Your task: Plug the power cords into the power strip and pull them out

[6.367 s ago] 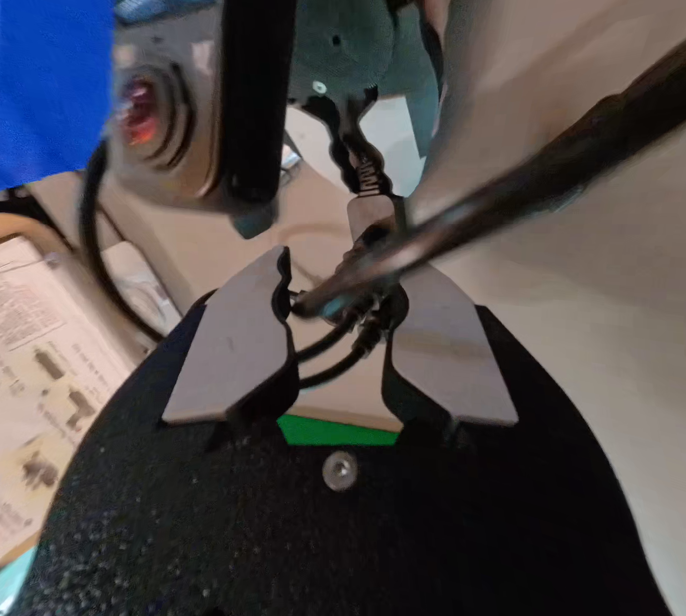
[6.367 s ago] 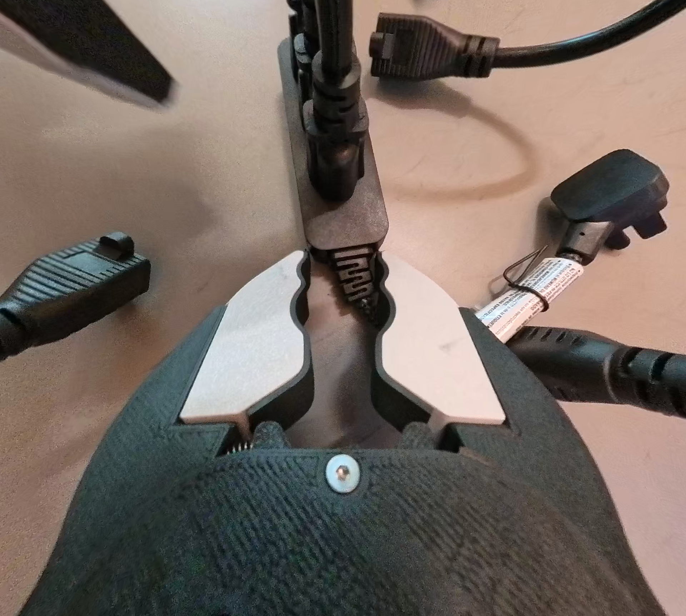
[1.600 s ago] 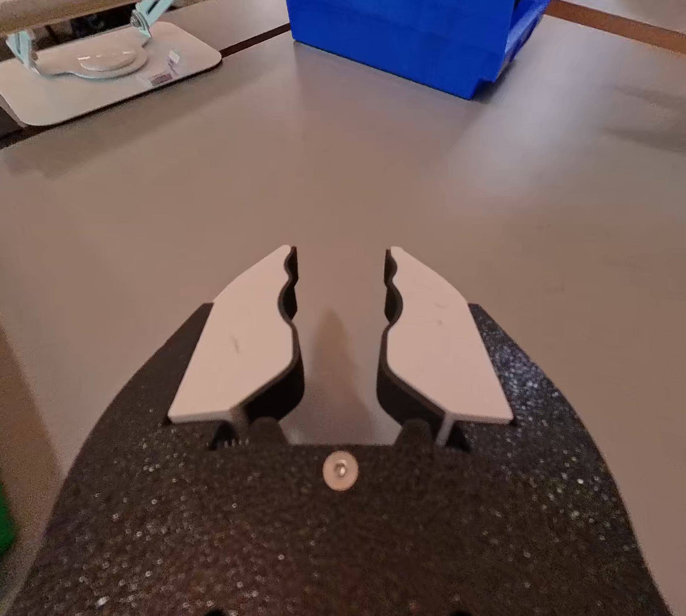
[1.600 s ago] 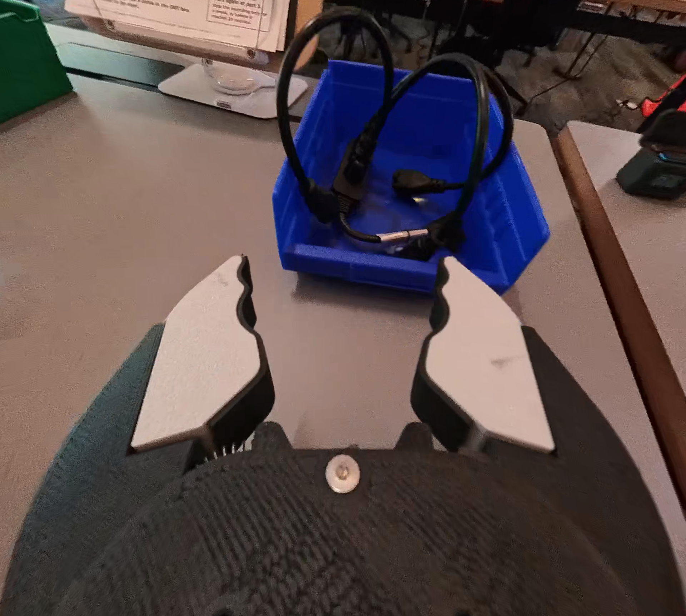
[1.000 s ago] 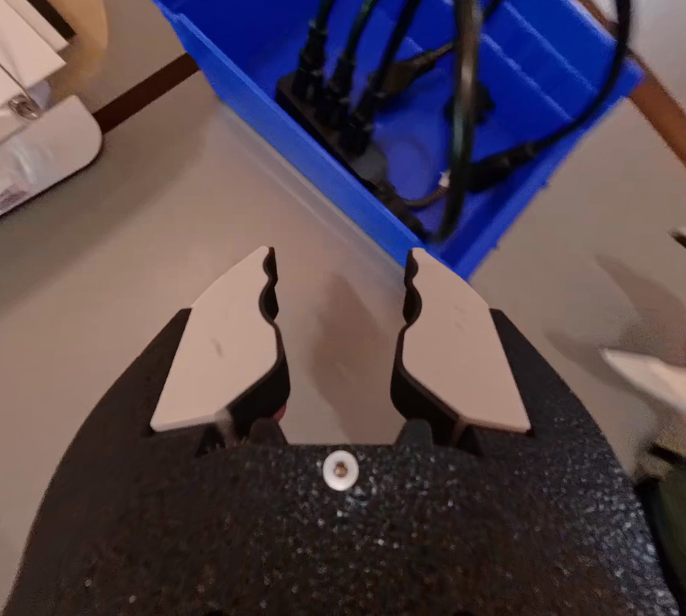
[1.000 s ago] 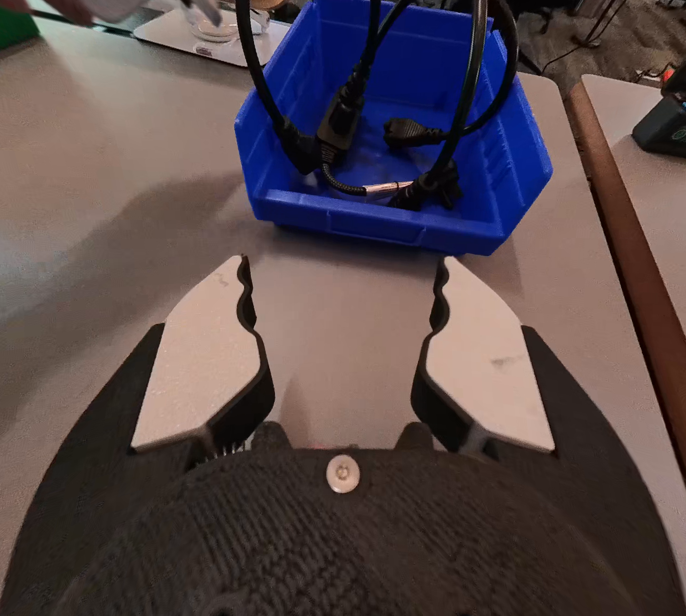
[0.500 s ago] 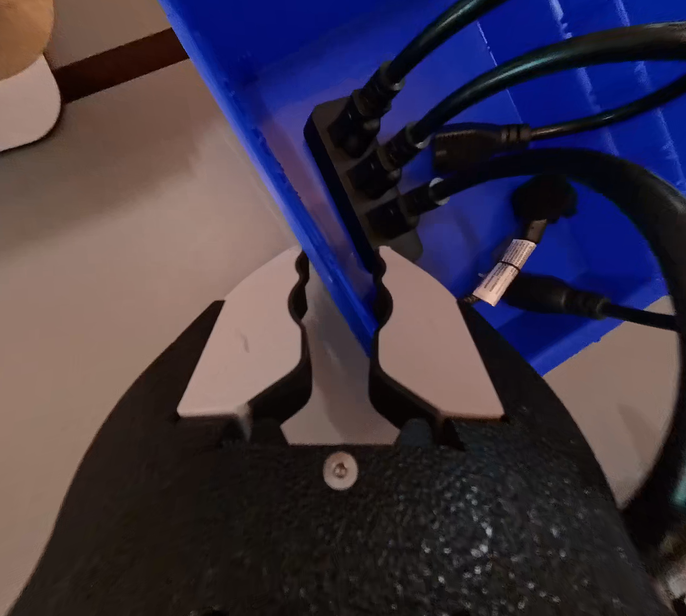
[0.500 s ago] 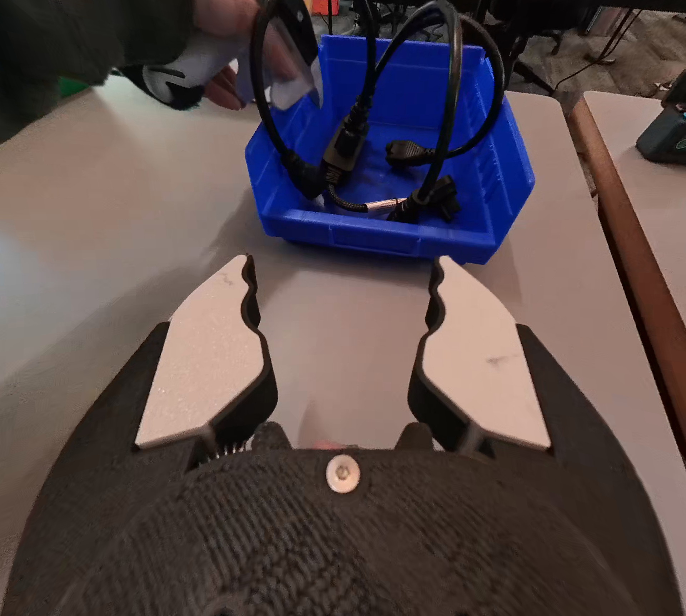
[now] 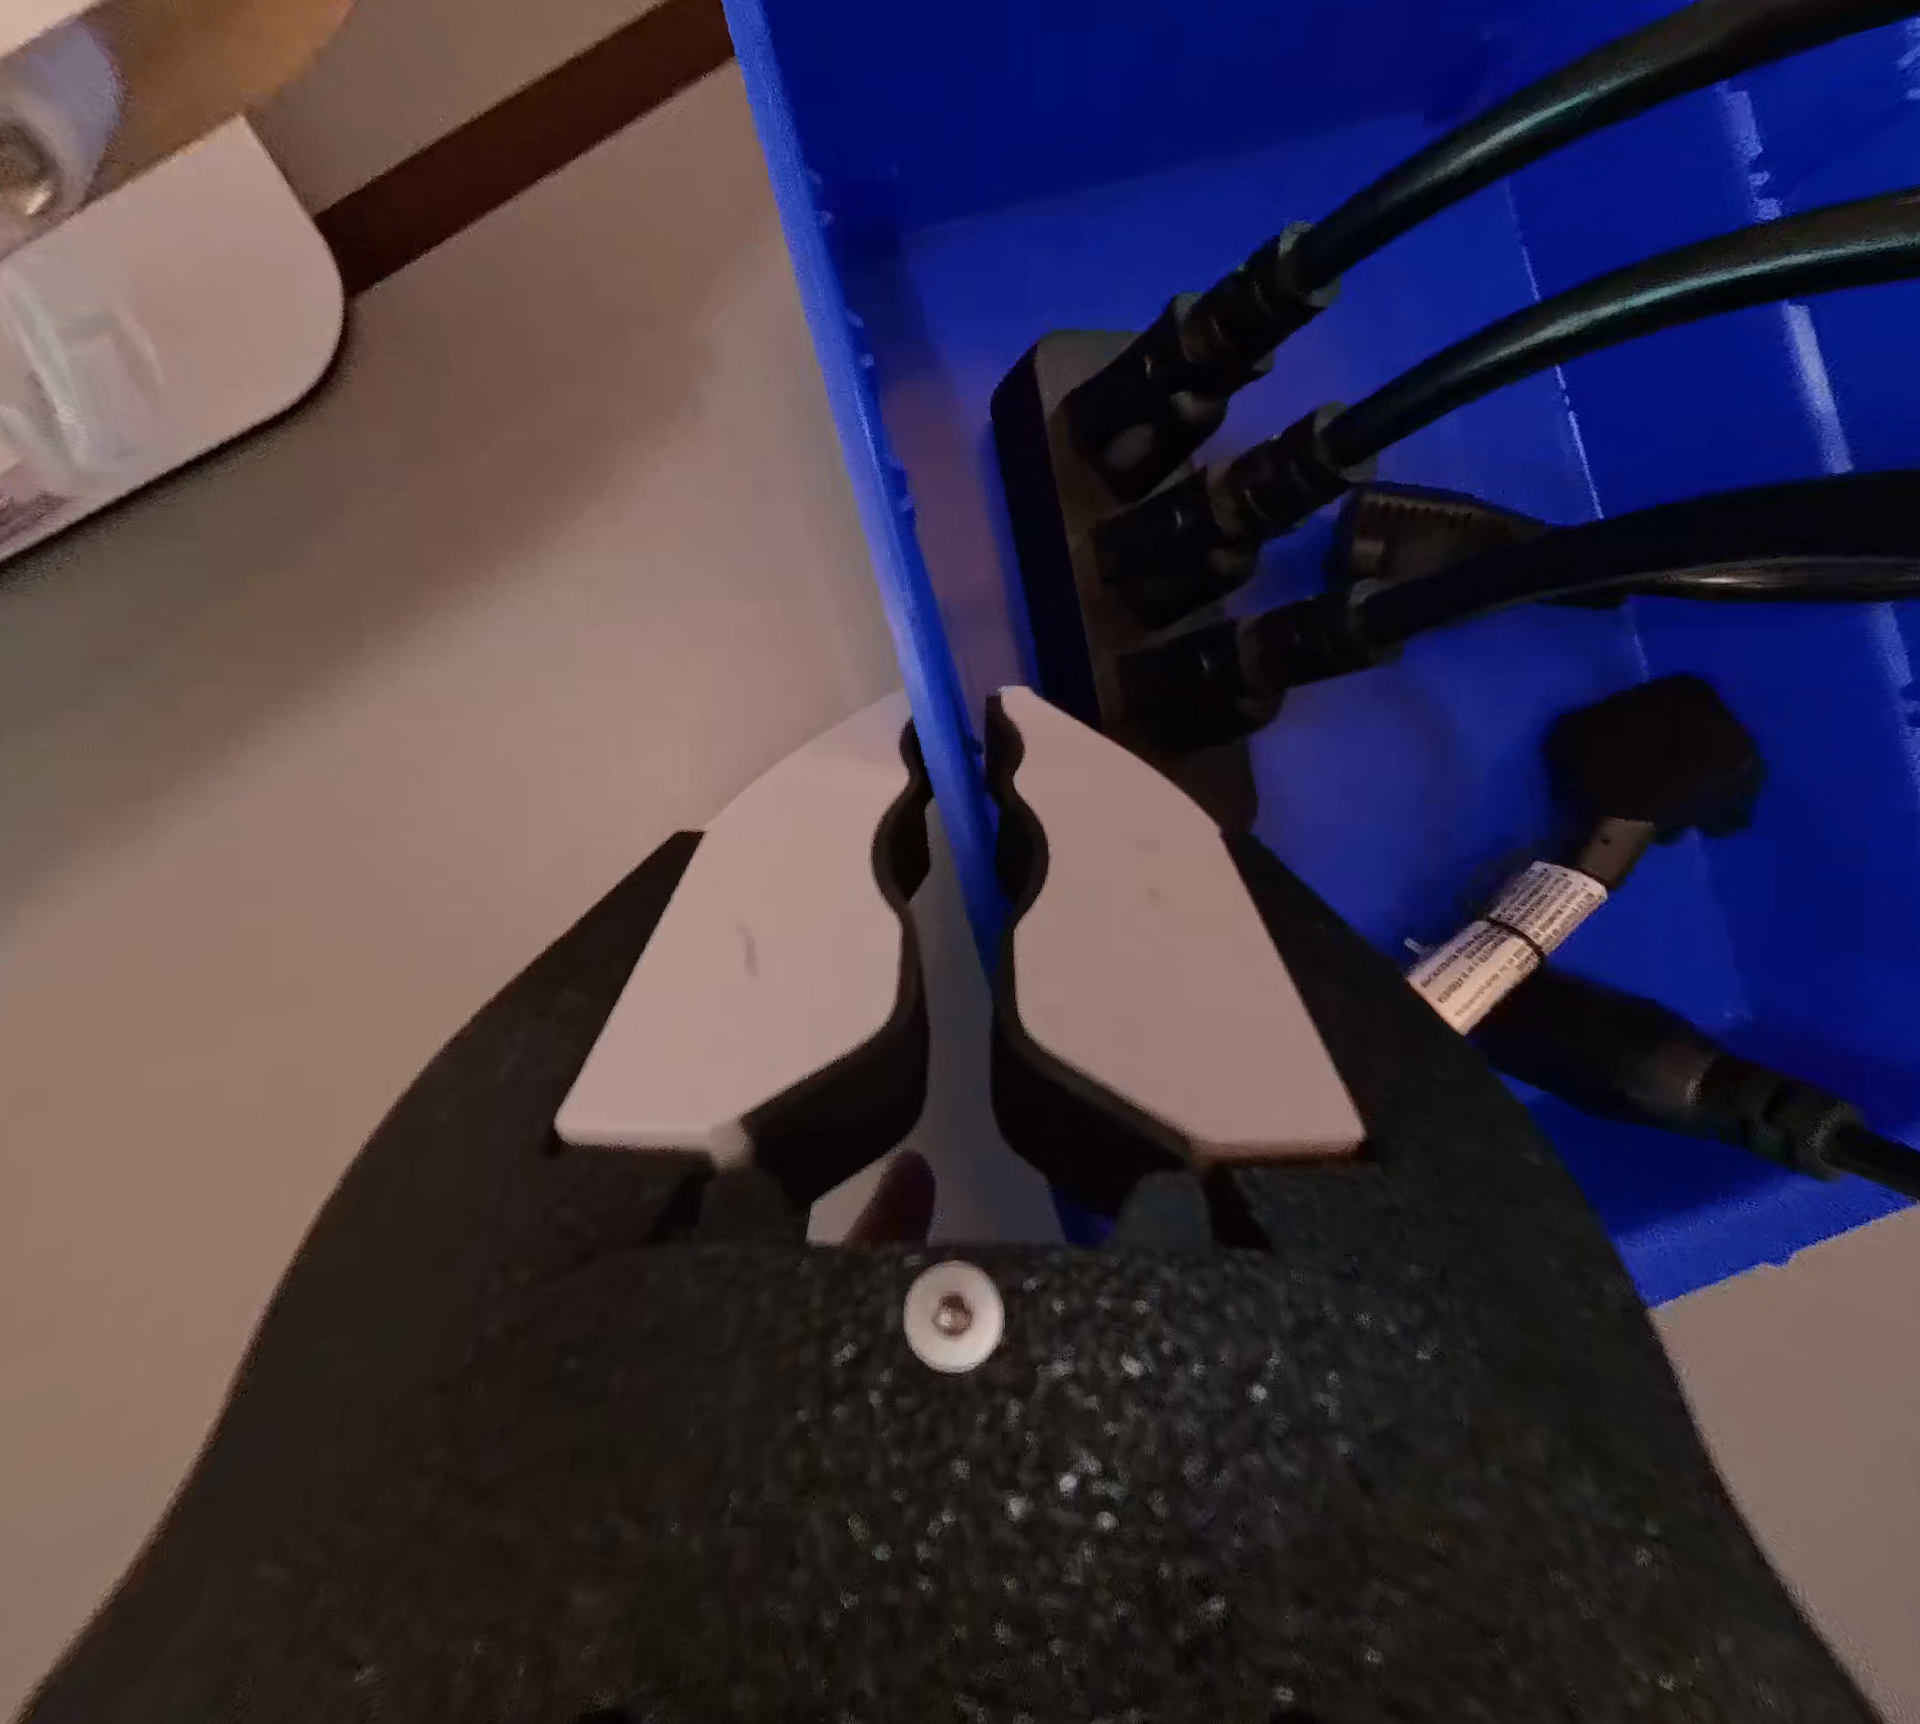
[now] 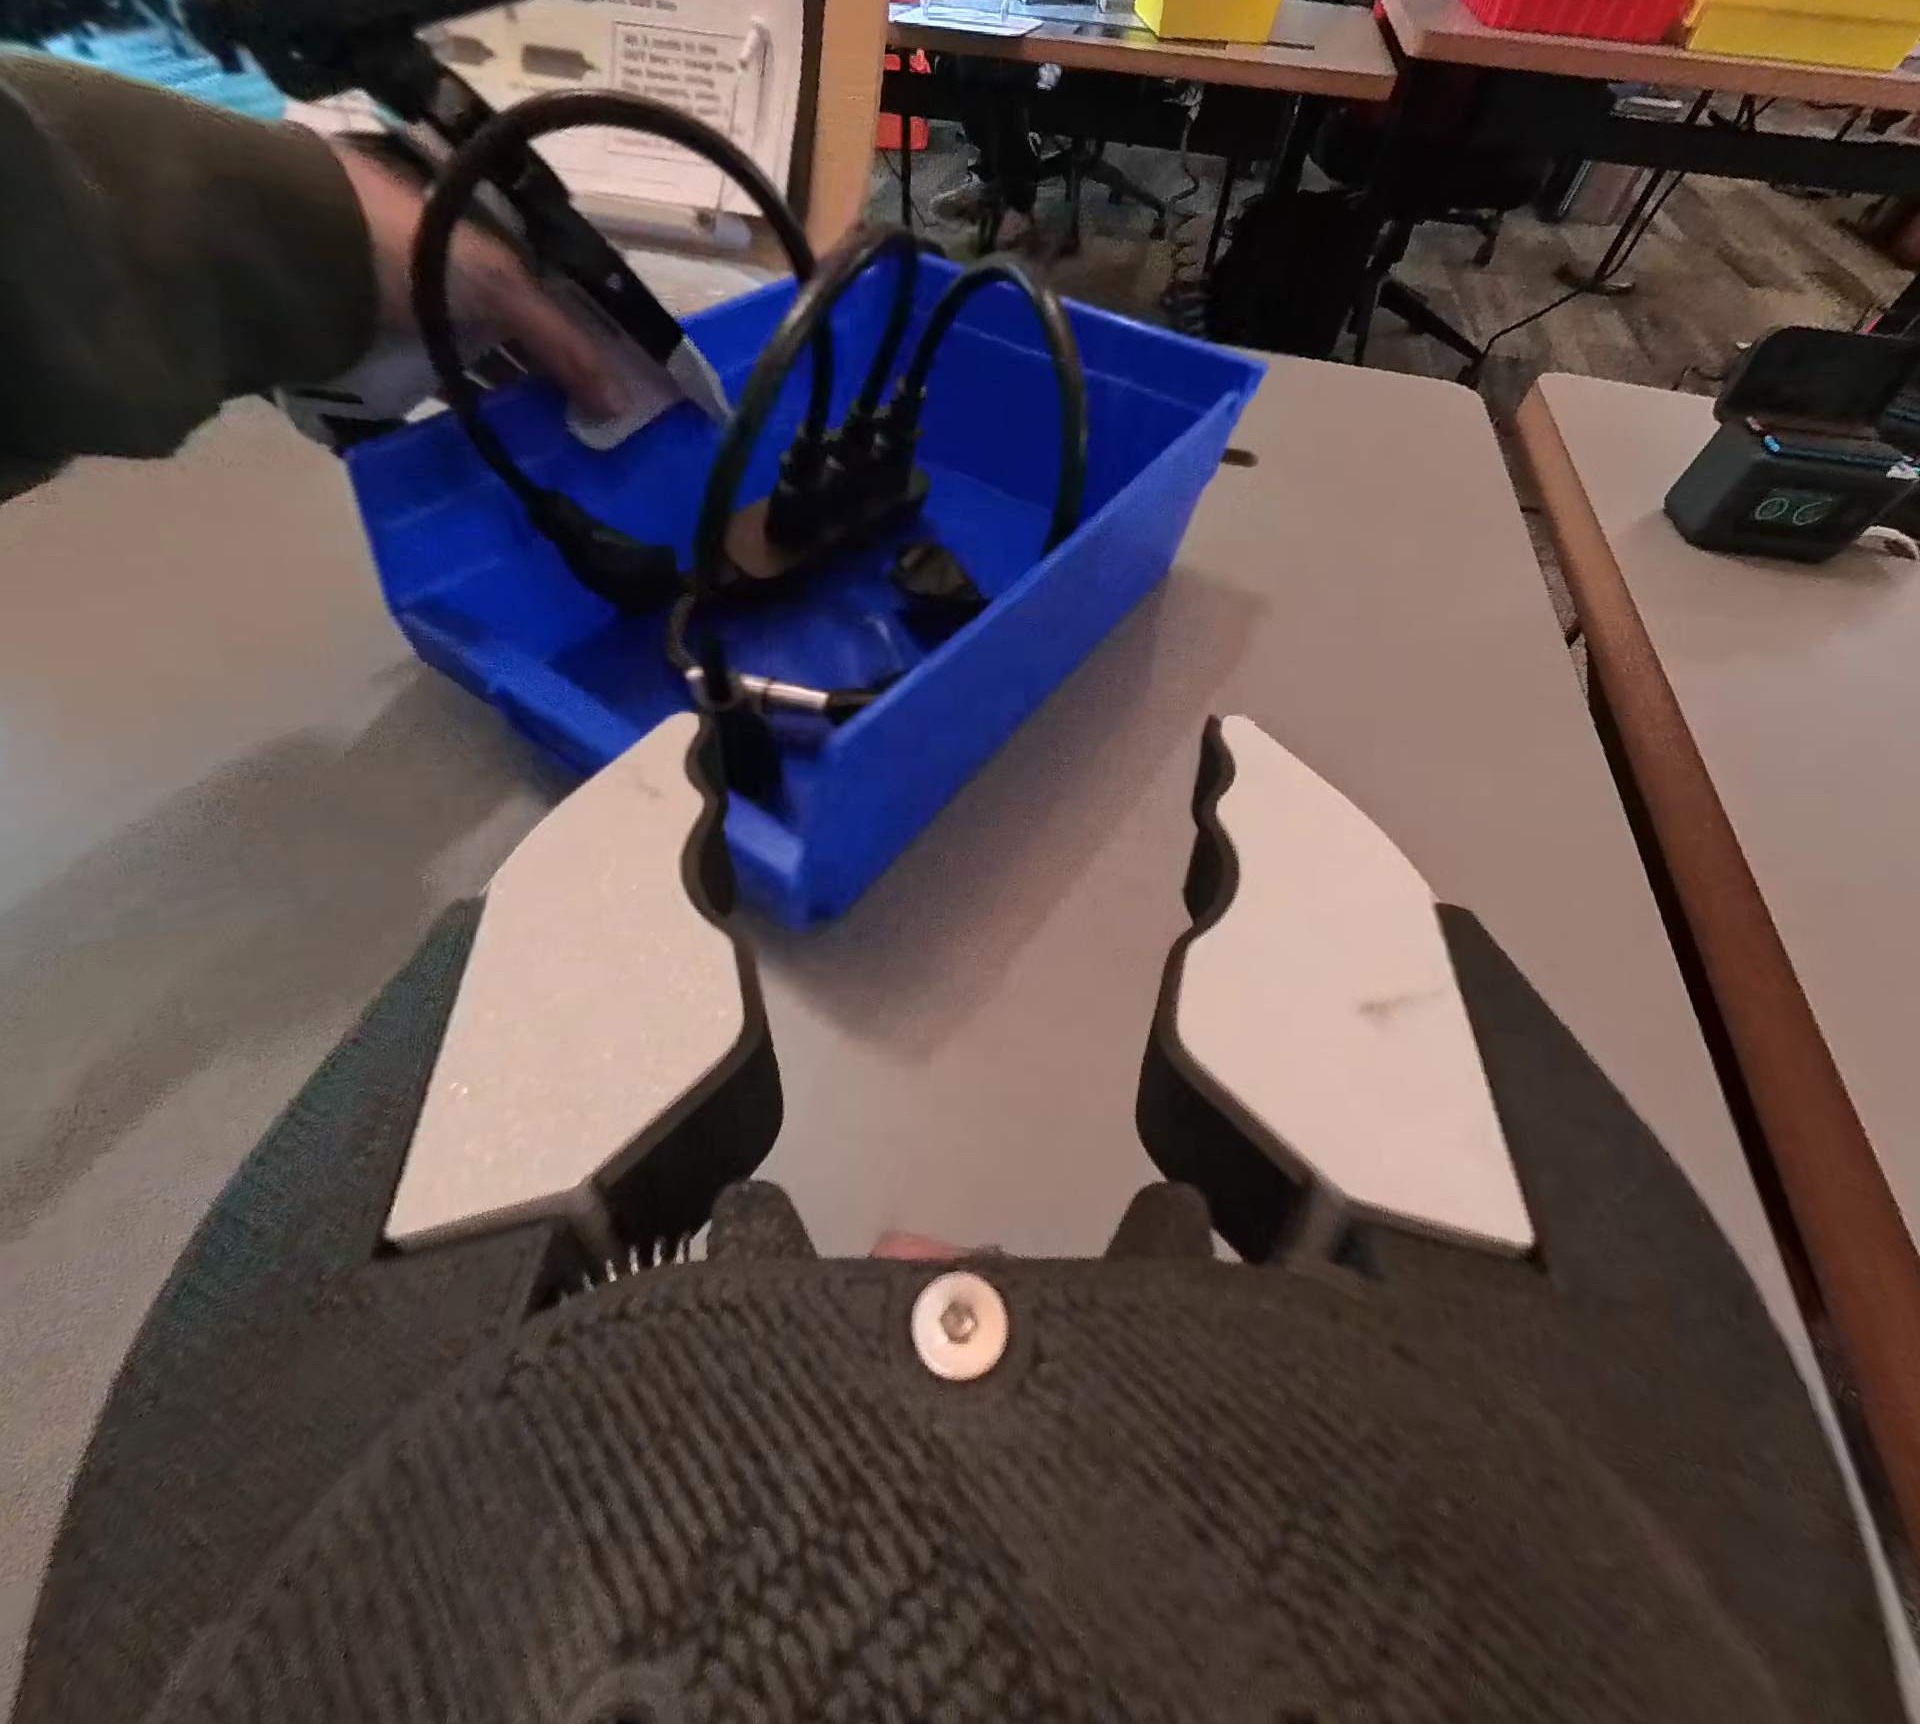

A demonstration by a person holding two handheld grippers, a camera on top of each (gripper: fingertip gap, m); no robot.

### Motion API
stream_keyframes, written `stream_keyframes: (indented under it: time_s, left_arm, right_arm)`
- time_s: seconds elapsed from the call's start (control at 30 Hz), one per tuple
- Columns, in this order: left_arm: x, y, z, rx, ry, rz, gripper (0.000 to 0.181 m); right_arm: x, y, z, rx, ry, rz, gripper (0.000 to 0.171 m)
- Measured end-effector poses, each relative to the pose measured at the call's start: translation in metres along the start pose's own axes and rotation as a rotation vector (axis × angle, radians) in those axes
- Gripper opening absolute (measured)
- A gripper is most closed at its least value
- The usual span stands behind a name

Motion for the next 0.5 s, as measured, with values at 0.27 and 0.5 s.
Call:
stream_keyframes:
  time_s: [0.27,0.5]
  left_arm:
    - [-0.071,-0.085,-0.106,-0.068,0.138,-0.094,0.008]
    - [-0.125,-0.157,-0.200,-0.101,0.159,-0.101,0.008]
  right_arm:
    - [-0.023,0.010,0.008,0.012,-0.003,0.069,0.083]
    - [-0.094,0.032,0.028,0.045,-0.031,0.265,0.085]
Point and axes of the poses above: each gripper's, where its closed fingertips meet, y out along the fingers, z out of its top, x = y × z across the jaws, the point moved 4 cm from there along -y, back along the fingers, and after that the axes turned 8 degrees about -y, right-handed, at the moved point
